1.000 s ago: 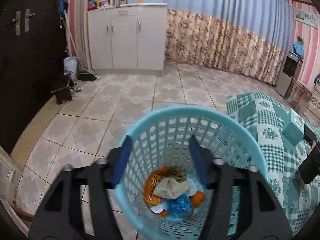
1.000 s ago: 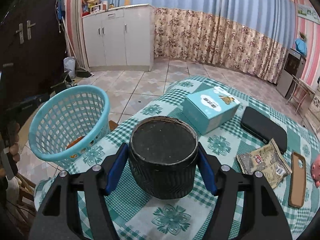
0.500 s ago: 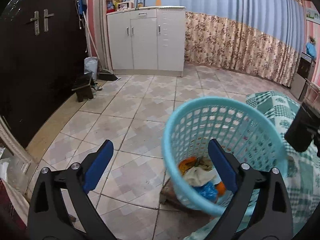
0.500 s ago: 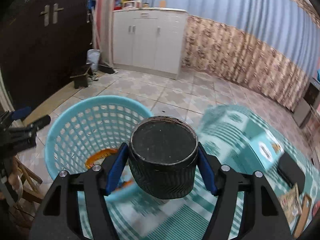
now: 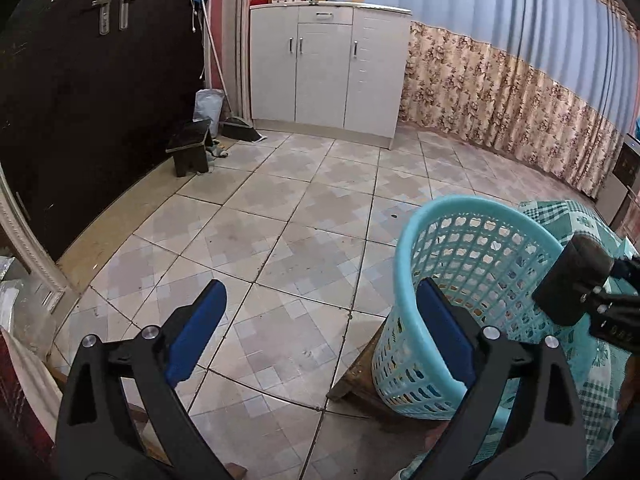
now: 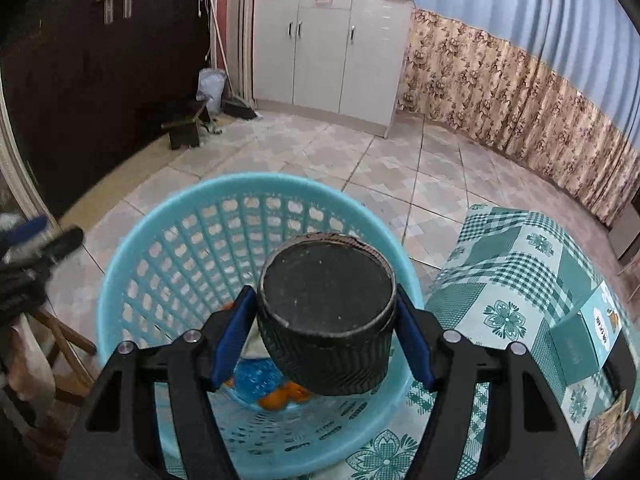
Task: Collect trash
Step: 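Lower the black container into the basket and open the right tool, then grasp the snack packet on the bedspread with the left tool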
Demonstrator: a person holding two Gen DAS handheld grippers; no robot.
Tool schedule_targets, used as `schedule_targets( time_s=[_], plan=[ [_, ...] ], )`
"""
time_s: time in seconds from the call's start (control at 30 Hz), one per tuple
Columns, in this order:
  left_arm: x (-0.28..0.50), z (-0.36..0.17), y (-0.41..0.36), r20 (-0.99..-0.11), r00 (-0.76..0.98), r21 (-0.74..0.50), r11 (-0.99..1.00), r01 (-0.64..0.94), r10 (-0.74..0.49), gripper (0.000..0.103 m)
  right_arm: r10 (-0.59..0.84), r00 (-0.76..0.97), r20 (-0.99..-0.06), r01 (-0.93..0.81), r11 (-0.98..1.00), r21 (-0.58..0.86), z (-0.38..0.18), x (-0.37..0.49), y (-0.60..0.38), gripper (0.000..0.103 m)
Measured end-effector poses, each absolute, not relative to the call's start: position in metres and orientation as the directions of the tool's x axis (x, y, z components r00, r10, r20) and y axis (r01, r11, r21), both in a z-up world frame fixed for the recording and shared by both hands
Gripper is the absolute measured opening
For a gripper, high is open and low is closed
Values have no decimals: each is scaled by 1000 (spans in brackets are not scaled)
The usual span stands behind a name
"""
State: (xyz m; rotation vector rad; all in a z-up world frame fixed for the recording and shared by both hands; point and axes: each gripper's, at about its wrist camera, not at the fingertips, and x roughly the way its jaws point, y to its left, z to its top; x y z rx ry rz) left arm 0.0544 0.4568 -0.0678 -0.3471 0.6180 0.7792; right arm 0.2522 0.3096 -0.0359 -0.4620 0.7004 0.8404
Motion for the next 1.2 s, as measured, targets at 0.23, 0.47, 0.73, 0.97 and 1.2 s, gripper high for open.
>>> schedule_targets(
  time_s=[0.23, 0.47, 0.73, 0.97, 1.2],
  plan=[
    [58, -57, 447, -622, 555, -59, 673, -737, 553, 93, 509, 518, -687, -780, 611, -136, -21, 251, 281, 87],
    [70, -42, 417, -602, 577, -32, 705, -708, 552, 95, 496, 571, -654, -728, 673, -126, -4, 256, 213, 91],
    [101, -27, 355, -582, 642, -37, 772, -635, 500, 98, 415, 665, -621, -600, 792, -114, 0, 261, 91, 91],
    [147, -34, 270, -587, 729, -92, 866, -492, 352, 98, 262, 750, -607, -420, 898, -132, -8, 266, -29, 95],
    [201, -48, 178, -617, 768, -138, 937, -322, 173, 98, 88, 763, -641, -211, 970, -118, -35, 283, -150, 95]
  ],
)
